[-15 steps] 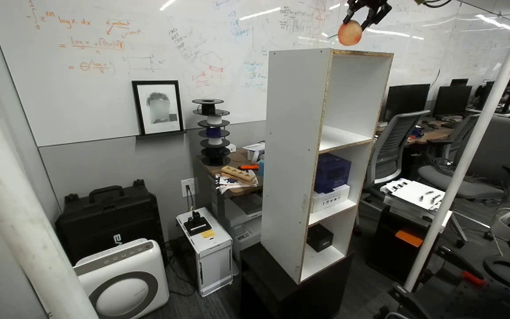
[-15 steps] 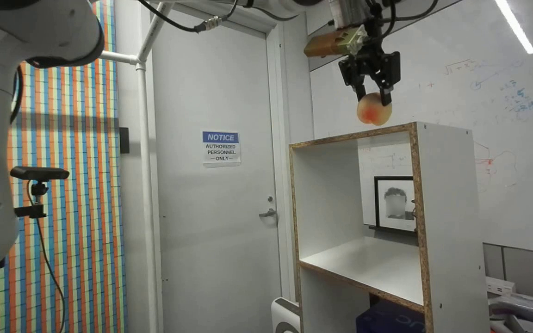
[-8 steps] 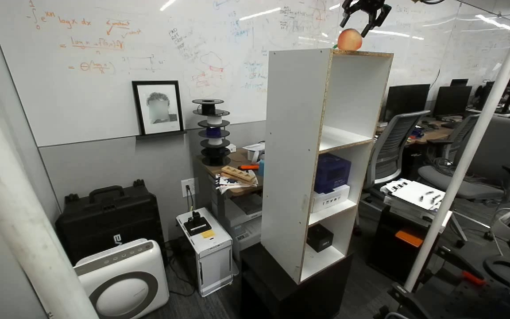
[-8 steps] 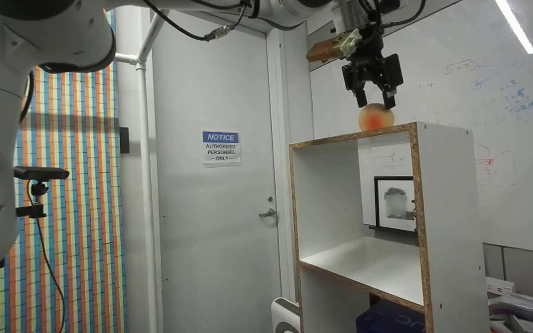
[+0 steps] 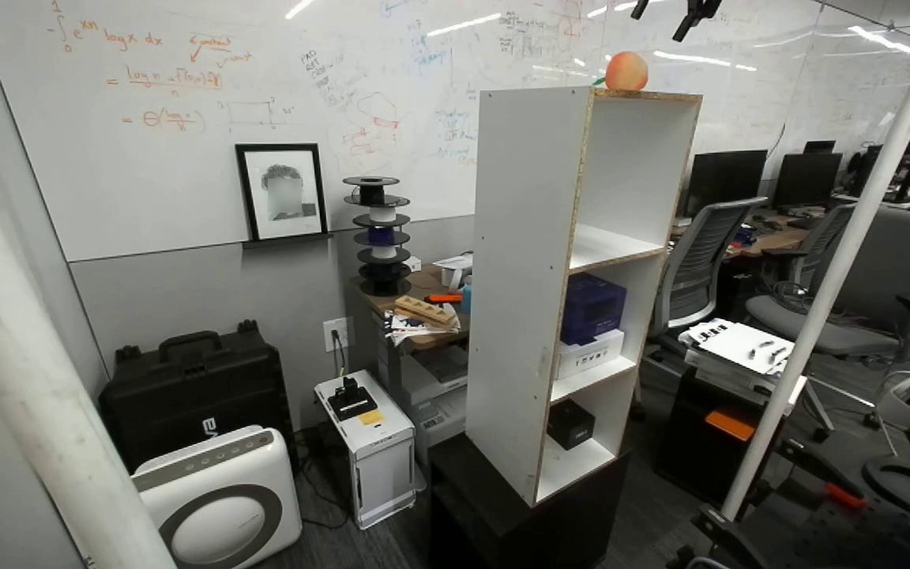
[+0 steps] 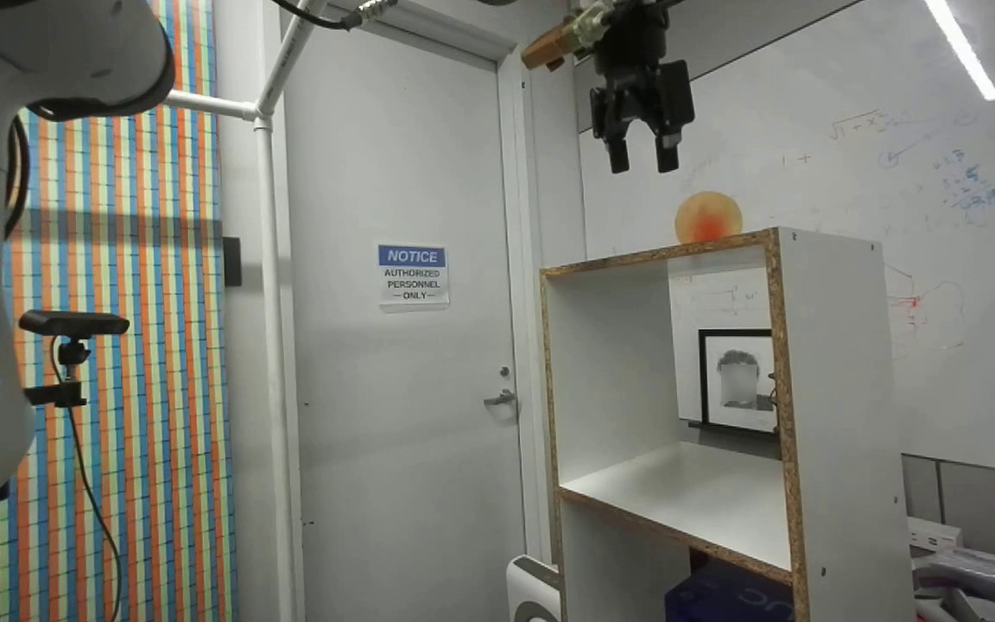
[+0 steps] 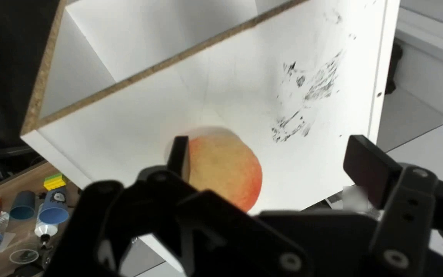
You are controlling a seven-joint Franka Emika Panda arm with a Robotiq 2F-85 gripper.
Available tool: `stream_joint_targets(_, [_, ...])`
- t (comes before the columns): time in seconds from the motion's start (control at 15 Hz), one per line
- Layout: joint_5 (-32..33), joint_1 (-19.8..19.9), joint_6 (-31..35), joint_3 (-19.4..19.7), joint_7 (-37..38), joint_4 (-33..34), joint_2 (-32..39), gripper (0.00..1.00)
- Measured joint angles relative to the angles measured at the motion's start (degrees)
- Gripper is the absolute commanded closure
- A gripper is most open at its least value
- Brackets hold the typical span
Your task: Pick up the fruit plush toy from the shelf and put it on top of the cabinet
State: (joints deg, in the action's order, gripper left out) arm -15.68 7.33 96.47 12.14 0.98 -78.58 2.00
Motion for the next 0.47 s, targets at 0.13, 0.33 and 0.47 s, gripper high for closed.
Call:
stream_joint_targets(0.13, [-0.01, 0.26, -5.83, 0.35, -1.10, -0.26, -2.54, 0.00])
stream_joint_targets(0.33, [0.18, 0.68, -12.36, 1.04, -4.09, -4.21, -6.34, 0.00])
stream_joint_targets(0.47, [1.01, 0.84, -13.16, 1.17, -5.00, -8.03, -8.13, 0.00])
